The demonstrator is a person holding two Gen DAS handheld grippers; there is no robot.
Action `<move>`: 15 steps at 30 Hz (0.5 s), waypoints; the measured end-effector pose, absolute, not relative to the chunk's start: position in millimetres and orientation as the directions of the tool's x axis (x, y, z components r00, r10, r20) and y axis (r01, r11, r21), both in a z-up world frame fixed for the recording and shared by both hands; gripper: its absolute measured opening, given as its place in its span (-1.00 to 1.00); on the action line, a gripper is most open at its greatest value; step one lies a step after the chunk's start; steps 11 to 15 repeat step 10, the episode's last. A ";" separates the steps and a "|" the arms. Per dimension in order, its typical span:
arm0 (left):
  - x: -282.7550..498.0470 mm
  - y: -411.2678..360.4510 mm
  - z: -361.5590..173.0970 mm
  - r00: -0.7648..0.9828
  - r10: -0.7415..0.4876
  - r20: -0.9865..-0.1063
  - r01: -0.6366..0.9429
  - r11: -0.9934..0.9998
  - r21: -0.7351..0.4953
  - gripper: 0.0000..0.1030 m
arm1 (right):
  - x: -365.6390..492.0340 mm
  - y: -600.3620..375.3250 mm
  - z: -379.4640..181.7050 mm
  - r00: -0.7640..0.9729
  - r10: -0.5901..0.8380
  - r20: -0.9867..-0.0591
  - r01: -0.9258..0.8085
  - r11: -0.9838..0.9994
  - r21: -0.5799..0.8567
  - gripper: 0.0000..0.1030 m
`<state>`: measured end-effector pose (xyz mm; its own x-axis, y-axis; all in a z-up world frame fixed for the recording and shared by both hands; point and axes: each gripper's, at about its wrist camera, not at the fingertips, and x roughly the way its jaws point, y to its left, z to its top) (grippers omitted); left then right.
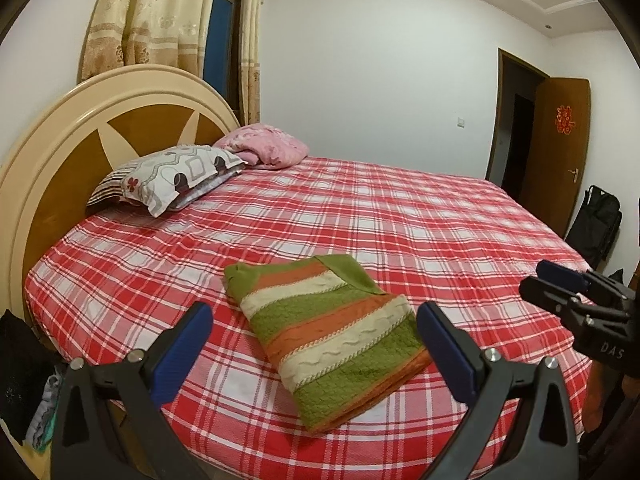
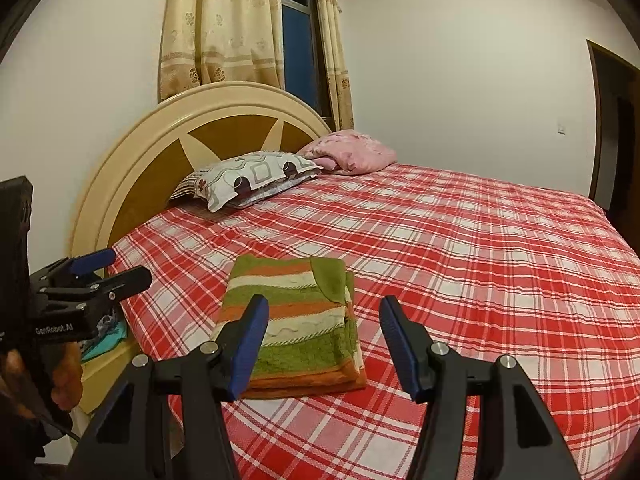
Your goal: Fold small clothes
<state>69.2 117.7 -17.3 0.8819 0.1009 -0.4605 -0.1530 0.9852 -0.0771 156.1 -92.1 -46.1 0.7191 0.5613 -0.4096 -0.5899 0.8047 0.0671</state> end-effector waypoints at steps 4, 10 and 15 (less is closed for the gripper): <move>69.2 118.5 -19.6 0.883 0.095 -0.460 -0.151 0.985 -0.085 1.00 | 154.3 -89.4 -48.8 0.711 0.567 -0.415 -0.599 0.798 0.066 0.14; 68.4 117.3 -18.3 0.889 0.102 -0.447 -0.148 0.986 -0.071 1.00 | 152.4 -90.0 -49.6 0.712 0.571 -0.409 -0.600 0.797 0.068 0.14; 68.4 117.3 -18.3 0.889 0.102 -0.447 -0.148 0.986 -0.071 1.00 | 152.4 -90.0 -49.6 0.712 0.571 -0.409 -0.600 0.797 0.068 0.14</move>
